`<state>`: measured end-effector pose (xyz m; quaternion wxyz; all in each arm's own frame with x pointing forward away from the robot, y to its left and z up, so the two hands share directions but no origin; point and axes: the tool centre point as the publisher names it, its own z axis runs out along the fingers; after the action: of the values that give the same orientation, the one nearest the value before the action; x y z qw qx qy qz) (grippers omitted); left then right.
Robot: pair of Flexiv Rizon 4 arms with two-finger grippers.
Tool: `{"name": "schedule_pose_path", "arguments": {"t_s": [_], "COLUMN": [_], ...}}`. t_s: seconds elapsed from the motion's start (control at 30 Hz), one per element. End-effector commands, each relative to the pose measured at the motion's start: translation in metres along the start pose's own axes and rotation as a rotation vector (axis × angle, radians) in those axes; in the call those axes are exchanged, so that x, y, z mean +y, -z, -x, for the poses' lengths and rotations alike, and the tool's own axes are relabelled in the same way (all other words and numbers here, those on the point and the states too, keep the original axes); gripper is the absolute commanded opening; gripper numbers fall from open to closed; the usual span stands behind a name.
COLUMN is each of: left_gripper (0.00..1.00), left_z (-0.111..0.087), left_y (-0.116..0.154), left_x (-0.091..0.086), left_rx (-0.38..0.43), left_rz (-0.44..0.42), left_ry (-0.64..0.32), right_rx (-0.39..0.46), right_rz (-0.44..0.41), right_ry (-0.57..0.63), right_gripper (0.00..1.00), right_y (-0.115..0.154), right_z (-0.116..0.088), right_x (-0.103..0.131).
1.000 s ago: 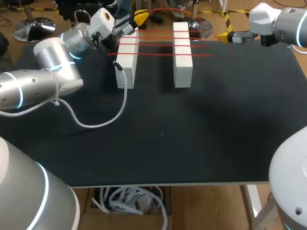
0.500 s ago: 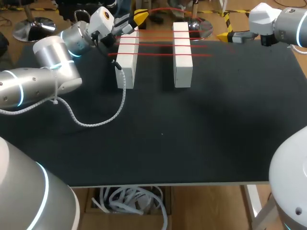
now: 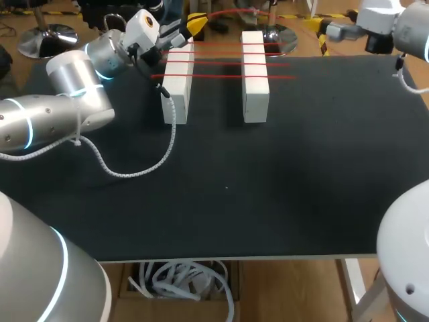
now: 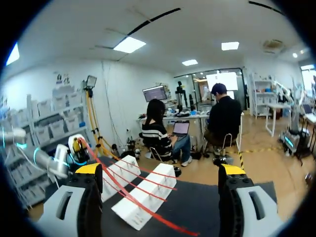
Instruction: Grab the tape and strap the tape.
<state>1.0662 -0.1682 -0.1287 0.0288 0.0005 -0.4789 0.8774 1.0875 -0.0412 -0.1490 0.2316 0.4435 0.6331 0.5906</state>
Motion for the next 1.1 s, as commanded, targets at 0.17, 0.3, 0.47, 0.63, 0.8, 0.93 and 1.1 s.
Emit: {"name": "schedule_pose_path", "arguments": {"t_s": [0.17, 0.3, 0.47, 0.63, 0.8, 0.93, 1.1], "left_gripper": [0.00, 0.00, 0.00, 0.00, 0.00, 0.00, 0.00], "left_z": [0.001, 0.001, 0.001, 0.001, 0.001, 0.001, 0.001], "left_y": [0.001, 0.001, 0.001, 0.001, 0.001, 0.001, 0.001], "left_x": [0.001, 0.001, 0.001, 0.001, 0.001, 0.001, 0.001], "left_rx": [0.004, 0.004, 0.004, 0.004, 0.004, 0.004, 0.004], "left_rz": [-0.001, -0.001, -0.001, -0.001, -0.001, -0.001, -0.001], "left_ry": [0.001, 0.001, 0.001, 0.001, 0.001, 0.001, 0.001], "right_rx": [-0.174, -0.267, -0.389, -0.390, -0.379, -0.379, -0.379], "right_rz": [0.051, 0.041, 0.031, -0.010, 0.000, 0.000, 0.000], "right_ry": [-0.611, -0.764, -0.937, -0.921, -0.899, -0.899, -0.899], "right_gripper": [1.00, 1.00, 1.00, 1.00, 1.00, 1.00, 1.00], "right_y": [0.032, 0.035, 0.030, 0.032, 0.034, 0.034, 0.034], "right_z": [-0.012, -0.012, -0.007, -0.020, -0.021, -0.021, -0.021], "right_x": [0.000, -0.007, -0.022, -0.030, -0.032, -0.032, -0.032]}}
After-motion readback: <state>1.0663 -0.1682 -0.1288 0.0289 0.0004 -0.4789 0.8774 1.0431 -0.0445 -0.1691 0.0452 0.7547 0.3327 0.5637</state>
